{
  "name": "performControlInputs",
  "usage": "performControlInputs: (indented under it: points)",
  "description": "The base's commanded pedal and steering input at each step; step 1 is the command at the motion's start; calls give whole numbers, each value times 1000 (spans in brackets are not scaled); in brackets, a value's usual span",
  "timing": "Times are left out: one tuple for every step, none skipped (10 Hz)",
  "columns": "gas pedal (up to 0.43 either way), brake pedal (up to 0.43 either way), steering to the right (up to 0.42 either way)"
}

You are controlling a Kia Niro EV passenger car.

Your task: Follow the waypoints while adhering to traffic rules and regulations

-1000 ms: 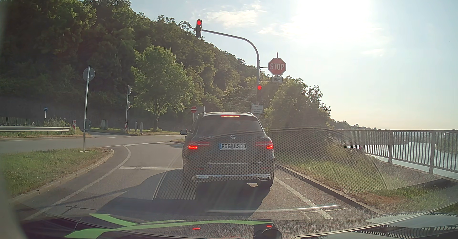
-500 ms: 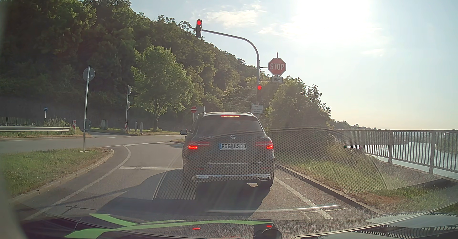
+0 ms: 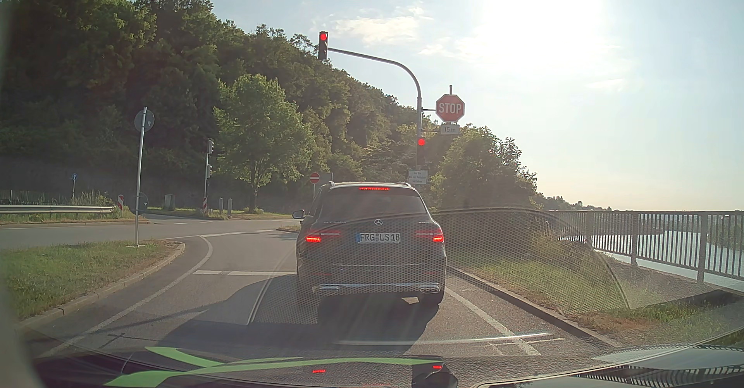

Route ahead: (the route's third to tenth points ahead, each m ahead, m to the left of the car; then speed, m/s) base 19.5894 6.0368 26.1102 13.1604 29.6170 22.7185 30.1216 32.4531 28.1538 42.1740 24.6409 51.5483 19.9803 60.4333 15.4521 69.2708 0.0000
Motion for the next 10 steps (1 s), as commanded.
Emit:
performControlInputs:
  points:
    - [0,287,-45]
    - [0,287,-44]
    - [0,287,-45]
    - [0,280,-45]
    - [0,280,-45]
    - [0,280,-44]
    - [0,280,-45]
    - [0,280,-44]
    - [0,280,-44]
    - [0,280,-44]
